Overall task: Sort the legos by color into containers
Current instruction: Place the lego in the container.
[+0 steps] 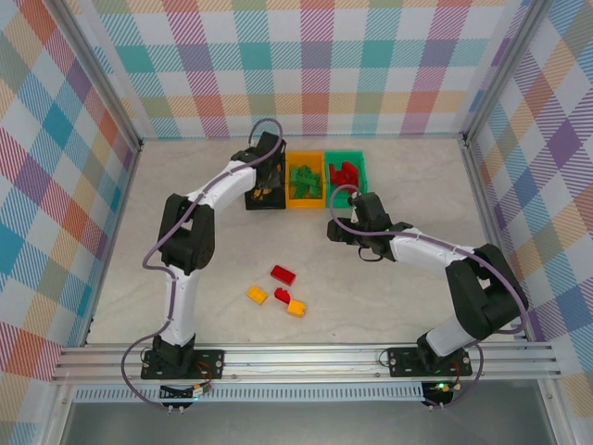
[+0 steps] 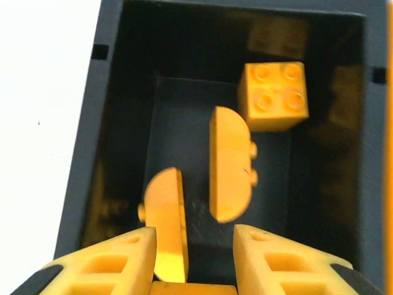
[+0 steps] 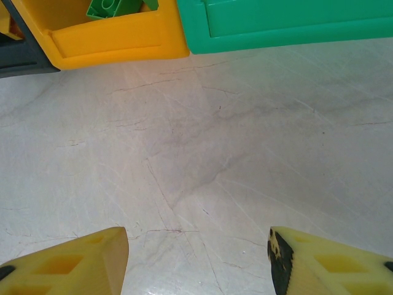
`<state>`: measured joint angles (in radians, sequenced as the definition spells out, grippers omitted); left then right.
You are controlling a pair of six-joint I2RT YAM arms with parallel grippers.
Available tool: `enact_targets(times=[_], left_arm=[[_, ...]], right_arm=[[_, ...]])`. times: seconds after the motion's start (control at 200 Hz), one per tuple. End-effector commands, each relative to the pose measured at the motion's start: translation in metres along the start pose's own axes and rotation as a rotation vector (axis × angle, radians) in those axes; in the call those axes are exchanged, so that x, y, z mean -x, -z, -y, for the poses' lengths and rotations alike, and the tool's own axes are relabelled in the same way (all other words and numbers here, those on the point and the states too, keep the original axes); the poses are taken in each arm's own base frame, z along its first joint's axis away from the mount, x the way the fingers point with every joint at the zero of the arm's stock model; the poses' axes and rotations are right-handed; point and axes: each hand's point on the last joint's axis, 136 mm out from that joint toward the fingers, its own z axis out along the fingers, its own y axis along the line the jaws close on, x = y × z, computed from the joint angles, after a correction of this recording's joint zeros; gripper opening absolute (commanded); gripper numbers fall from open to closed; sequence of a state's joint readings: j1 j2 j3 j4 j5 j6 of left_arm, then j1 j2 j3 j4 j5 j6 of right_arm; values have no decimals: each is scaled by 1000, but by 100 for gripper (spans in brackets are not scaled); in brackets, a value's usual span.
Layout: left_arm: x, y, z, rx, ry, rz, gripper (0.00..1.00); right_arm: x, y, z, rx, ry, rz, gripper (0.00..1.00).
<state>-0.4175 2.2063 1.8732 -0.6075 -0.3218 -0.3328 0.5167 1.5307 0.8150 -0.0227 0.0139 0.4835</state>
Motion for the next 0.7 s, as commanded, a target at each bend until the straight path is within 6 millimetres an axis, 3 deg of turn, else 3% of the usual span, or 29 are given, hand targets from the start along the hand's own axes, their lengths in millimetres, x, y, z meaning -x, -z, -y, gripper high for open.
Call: enact_targets(times=[0.0, 0.17, 0.27, 0.36, 0.485, 0.555, 0.695], left_arm=[[25, 7, 8, -49, 44, 44, 34], [19, 6, 16, -109, 43, 20, 71], [14, 18, 14, -140, 56, 33, 80], [5, 33, 10, -161, 63, 50, 81], [-16, 69, 16, -241, 49, 76, 79], [-34, 91, 27, -294, 12, 83, 79], [-90, 124, 52, -368, -91, 65, 78]], right_arm=[[-1, 0, -5, 20, -1, -1, 62], [-1, -2, -4, 19, -3, -6, 62], [-2, -3, -5, 24, -4, -10, 62], [-2, -4, -5, 23, -5, -12, 62], [-3, -5, -5, 23, -6, -16, 62], [-4, -6, -5, 25, -7, -19, 62], [-5, -6, -7, 34, -9, -23, 62]])
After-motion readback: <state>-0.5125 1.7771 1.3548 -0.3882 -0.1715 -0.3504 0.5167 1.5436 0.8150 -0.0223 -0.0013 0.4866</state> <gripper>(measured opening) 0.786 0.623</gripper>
